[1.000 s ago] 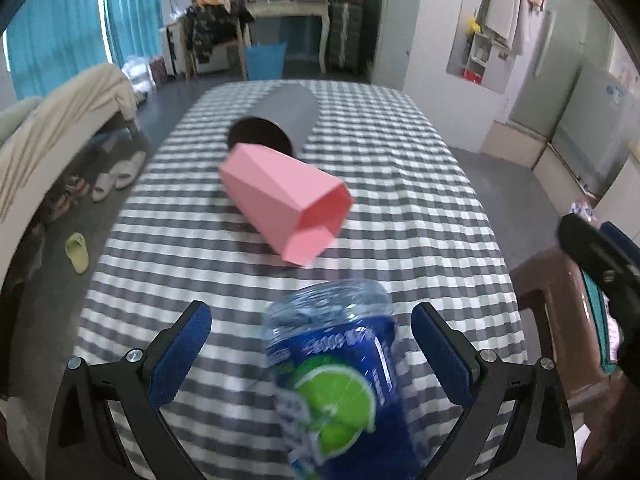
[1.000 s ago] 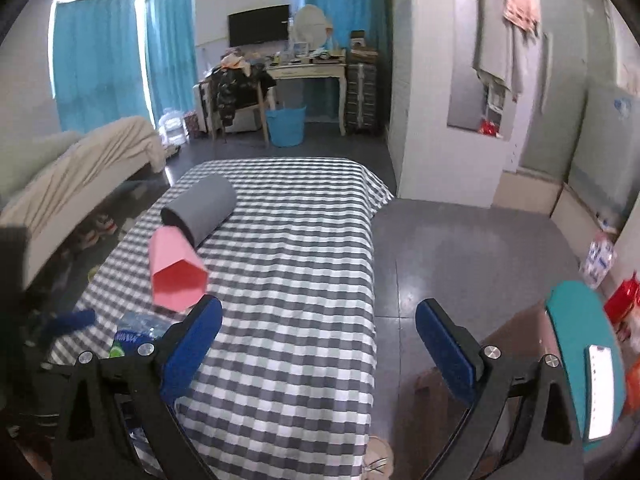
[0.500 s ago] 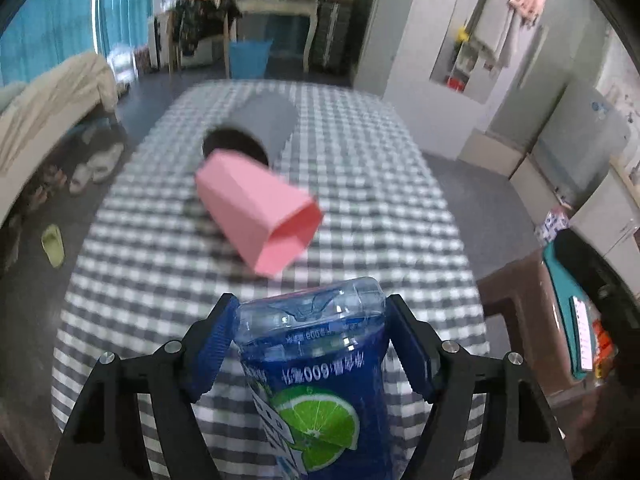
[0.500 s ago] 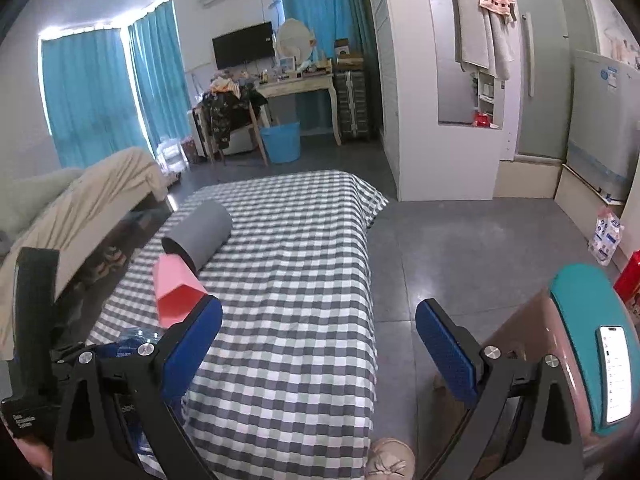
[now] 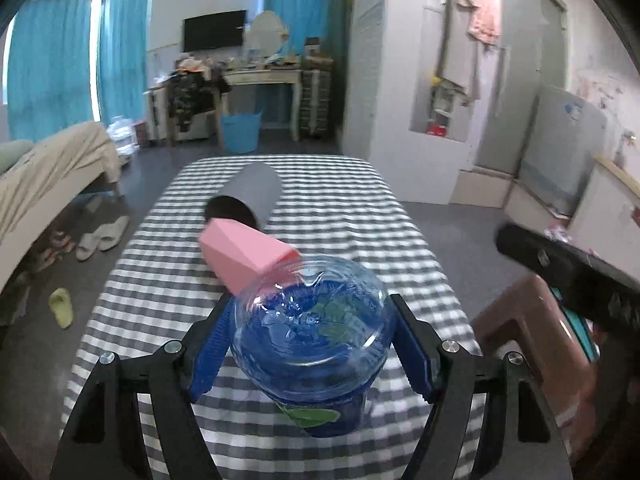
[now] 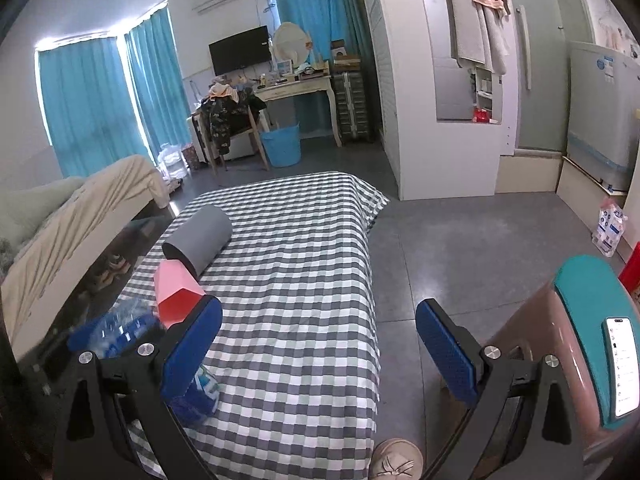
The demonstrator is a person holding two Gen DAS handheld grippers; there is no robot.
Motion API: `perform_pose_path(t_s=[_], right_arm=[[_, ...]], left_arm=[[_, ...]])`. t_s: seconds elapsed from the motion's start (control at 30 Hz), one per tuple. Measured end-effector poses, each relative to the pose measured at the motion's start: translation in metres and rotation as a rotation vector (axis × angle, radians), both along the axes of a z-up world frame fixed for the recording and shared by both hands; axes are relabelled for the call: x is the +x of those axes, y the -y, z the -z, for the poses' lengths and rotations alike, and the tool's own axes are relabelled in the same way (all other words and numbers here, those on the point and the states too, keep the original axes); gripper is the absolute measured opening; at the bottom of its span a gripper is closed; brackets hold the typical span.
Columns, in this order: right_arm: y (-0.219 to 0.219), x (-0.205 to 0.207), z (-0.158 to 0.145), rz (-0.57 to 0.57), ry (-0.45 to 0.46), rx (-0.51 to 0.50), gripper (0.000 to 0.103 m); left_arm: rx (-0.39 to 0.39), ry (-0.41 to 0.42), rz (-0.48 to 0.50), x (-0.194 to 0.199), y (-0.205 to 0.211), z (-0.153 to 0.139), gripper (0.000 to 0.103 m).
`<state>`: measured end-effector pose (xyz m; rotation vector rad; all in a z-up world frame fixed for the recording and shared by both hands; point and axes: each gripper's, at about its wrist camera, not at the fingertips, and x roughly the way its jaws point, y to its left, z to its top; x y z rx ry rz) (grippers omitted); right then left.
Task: Flip cup upside down
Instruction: 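Rotate the held blue bottle with the left tool until its cap points up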
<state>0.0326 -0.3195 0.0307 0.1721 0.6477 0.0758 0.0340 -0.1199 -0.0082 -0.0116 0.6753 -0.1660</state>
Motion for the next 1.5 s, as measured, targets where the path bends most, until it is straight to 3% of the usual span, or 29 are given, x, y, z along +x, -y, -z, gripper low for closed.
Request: perform_pose_path(t_s=[0.13,0.23,0.33,0.4,0.43,0.73,0.9,1.0,1.23,1.5], right_arm=[[0.005,-0.002,-0.001,0.003,0.005,0.013,0.098],[0.008,-0.003,0.0,0.005,0.003,0.013,0.098],[0.01,-0.003,0.001,0.011,-0.002,0.012,0.098],[0.01,-0.003,0.001,0.012,-0.004,0.012,0.098],[0.01,-0.003,0.002,0.012,-0.005,0.012,0.098],[0.009,-0.001,0.004,0.013,-0.014,0.008,0.098],[0.007,0.0,0.007,0.009,-0.021,-0.001,0.098],[0.006,0.001,0.008,0.012,-0.026,-0.004,0.098],[0.003,0.001,0.008,0.006,-0.02,-0.015,0.098],[0.005,-0.002,0.006,0.018,0.001,-0.018,0.098]], left_arm=[[-0.019,-0.03,0.032,-0.002,0.003,0.009,0.078],[0.002,-0.085,0.039,-0.002,0.006,0.025,0.083],[-0.034,-0.149,0.039,0.0,0.002,0.044,0.083],[-0.063,-0.168,0.039,0.001,-0.001,0.052,0.073],[-0.066,-0.17,0.039,0.001,-0.001,0.054,0.073],[-0.072,-0.084,0.024,0.009,-0.003,0.045,0.073],[-0.052,-0.136,0.027,0.022,-0.001,0.056,0.073],[-0.046,-0.124,0.035,0.019,-0.001,0.056,0.073],[-0.069,-0.148,0.034,0.017,-0.008,0.059,0.081],[-0.038,-0.014,0.047,0.006,-0.008,0.019,0.087]])
